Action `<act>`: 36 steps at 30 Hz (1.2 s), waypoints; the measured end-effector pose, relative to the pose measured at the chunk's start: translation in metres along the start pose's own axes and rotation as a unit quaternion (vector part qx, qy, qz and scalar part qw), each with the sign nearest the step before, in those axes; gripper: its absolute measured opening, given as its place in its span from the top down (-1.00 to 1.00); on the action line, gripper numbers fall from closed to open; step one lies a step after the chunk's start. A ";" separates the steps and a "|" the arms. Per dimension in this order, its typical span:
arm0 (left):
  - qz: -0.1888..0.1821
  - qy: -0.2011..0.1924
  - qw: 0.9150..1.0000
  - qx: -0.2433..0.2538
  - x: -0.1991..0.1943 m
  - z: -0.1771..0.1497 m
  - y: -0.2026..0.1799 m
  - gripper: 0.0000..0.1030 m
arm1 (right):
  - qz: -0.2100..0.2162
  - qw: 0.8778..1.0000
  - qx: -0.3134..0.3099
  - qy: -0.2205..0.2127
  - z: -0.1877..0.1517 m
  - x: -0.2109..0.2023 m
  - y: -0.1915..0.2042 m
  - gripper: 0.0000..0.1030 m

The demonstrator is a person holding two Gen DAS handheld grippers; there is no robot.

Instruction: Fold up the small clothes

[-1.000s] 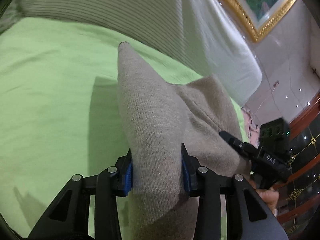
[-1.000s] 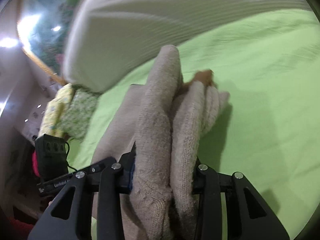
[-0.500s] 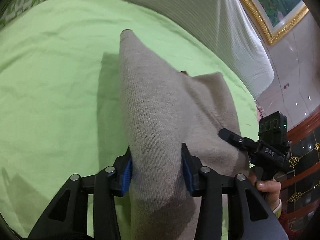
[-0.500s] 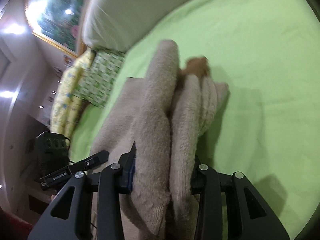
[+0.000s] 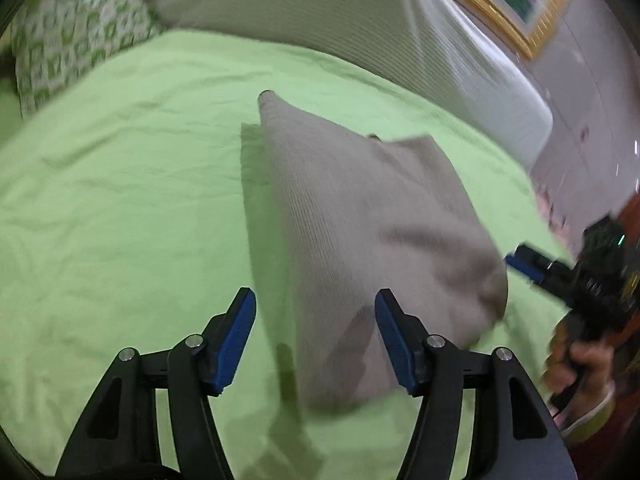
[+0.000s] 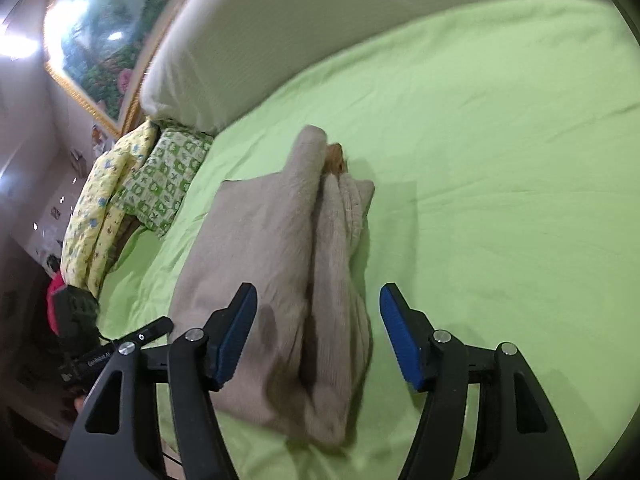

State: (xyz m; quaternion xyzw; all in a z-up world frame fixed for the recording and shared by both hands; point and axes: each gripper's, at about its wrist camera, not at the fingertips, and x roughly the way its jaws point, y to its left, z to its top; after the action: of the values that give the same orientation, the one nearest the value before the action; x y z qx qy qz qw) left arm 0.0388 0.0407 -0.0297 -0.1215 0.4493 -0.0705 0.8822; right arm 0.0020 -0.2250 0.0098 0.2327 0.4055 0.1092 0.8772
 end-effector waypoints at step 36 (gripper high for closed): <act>0.090 0.011 0.992 0.083 0.016 -0.051 -0.024 0.02 | -0.055 0.991 -0.116 0.034 -0.056 0.014 0.040 0.18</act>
State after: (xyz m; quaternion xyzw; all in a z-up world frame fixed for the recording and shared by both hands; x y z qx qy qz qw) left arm 0.0062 0.0065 -0.0641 -0.0061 0.4608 -0.0293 0.8870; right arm -0.0318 -0.1670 -0.0114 0.1032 0.4323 0.1146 0.8884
